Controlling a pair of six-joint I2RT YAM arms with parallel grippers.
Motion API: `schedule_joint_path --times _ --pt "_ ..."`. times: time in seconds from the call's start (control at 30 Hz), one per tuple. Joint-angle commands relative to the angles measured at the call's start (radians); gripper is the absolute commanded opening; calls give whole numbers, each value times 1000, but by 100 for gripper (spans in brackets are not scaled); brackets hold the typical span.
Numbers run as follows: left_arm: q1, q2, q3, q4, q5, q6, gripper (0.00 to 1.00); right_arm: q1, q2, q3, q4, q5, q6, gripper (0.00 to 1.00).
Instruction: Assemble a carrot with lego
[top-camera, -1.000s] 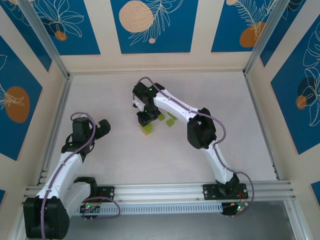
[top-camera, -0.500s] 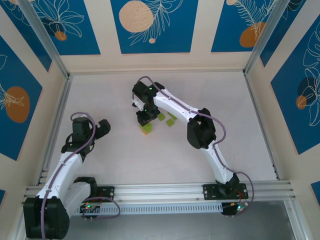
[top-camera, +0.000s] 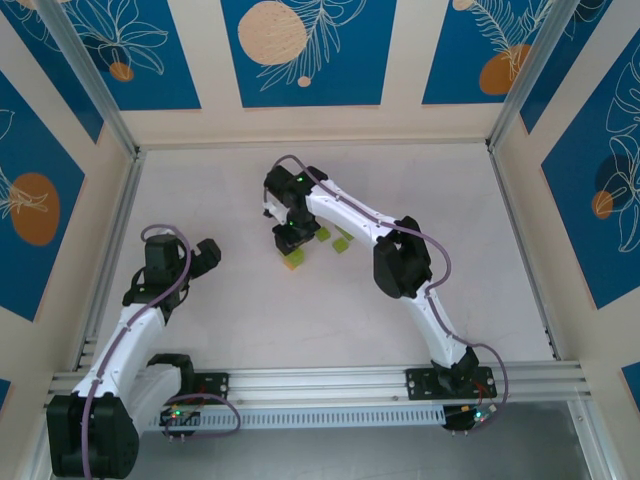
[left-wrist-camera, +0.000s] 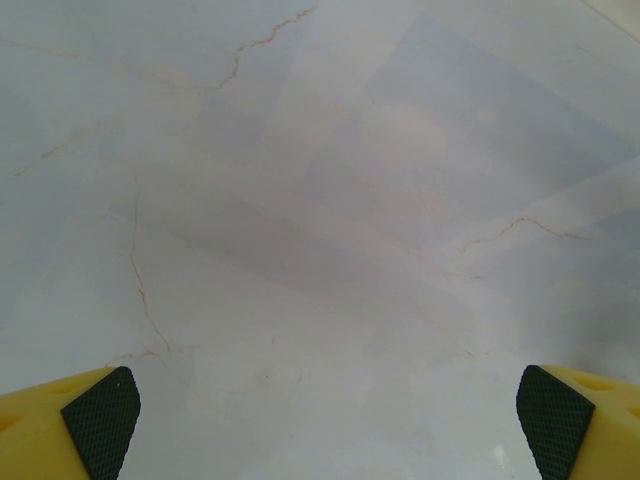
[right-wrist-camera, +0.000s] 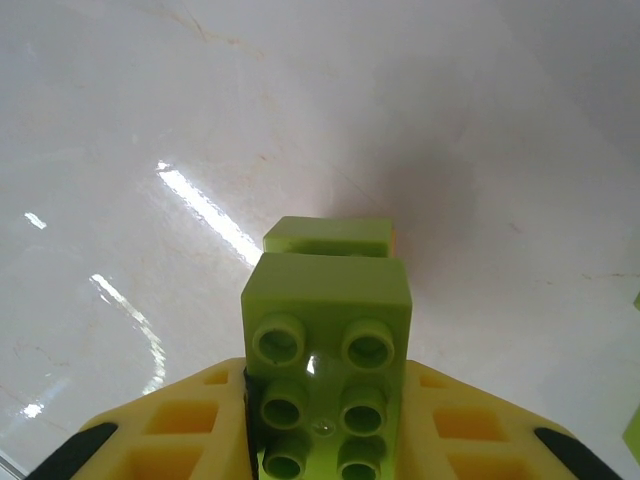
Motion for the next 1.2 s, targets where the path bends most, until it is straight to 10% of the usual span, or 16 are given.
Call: schedule_joint_path --times 0.0,1.17 --pt "1 -10 -1 -2 11 15 99 11 -12 -9 -28 -33 -20 30" --pt "1 -9 -3 1 7 15 99 29 115 127 -118 -8 21 31"
